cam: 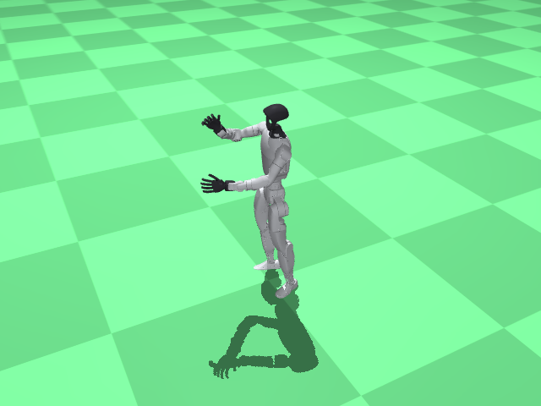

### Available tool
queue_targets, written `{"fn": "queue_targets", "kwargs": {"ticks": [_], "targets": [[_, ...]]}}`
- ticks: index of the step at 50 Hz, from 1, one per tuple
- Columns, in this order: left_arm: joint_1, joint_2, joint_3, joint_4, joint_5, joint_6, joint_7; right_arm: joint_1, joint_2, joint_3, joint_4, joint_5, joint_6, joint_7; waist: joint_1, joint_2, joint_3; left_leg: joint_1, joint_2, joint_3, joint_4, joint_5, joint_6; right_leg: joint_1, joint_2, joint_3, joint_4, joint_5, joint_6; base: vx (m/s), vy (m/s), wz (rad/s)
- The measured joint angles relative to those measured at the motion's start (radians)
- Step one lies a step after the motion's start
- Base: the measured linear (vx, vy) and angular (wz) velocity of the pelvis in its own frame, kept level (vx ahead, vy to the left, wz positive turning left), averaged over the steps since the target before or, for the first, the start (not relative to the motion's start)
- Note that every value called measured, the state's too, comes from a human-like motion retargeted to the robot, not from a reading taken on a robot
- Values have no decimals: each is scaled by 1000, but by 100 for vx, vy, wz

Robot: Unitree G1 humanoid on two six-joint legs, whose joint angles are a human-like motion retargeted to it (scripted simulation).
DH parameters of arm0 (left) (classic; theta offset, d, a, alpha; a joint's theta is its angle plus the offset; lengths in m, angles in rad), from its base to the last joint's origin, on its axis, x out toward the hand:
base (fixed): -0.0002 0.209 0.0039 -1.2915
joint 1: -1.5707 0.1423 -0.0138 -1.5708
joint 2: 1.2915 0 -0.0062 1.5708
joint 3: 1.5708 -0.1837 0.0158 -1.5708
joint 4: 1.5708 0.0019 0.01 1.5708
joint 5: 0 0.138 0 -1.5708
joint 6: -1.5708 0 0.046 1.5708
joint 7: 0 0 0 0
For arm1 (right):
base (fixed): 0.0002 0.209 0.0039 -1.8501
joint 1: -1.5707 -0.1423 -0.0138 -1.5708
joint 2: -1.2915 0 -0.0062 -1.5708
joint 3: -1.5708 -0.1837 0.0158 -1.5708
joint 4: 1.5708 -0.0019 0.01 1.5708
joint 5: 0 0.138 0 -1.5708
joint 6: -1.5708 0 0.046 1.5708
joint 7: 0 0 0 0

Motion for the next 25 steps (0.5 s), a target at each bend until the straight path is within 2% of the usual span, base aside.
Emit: {"fn": "queue_targets", "kwargs": {"ticks": [4, 7, 12, 15, 20, 25], "targets": [[-28, -19, -22, 8, 14, -15, 17, 26, 81, -67, -100, 15, -67, -80, -7, -3, 0, -5, -4, -7, 2, 2, 4, 0, -5, -5, -2, -2, 0, 0, 0, 0], [-47, -38, -42, 20, 30, -23, 26, 139, 133, -21, -150, 46, -85, -51, -6, -9, 7, -4, -5, -11, 4, 1, 7, 3, -7, -9, 1, -4, -1, 0, 0, 0], [-47, -76, -53, 53, 96, 1, 25, 321, 178, 191, 50, 4, 42, 160, 6, -8, 15, 1, -1, -10, 6, -1, 4, 5, -4, -9, 7, -9, -4, 0, 0, 0], [-34, -79, -56, 62, 134, -1, 33, 371, 214, 208, 149, -35, 47, 159, 9, -1, 15, 0, 1, -7, 7, -1, 2, 3, -2, -7, 10, -9, -2, 0, 0, 0], [5, -47, -57, 30, 108, -10, 2, 281, 189, 93, 26, 1, 6, 150, 1, 5, 7, -3, 1, -4, 5, 2, 5, -2, -1, -3, 8, -4, 3, 0, 0, 0], [0, -36, -62, 28, 69, -14, -4, 82, 139, 46, -84, 22, -40, 45, -8, 3, -10, -10, -1, -4, 3, 6, 7, -8, -2, -3, 2, 0, 3, 0, 0, 0]]}}
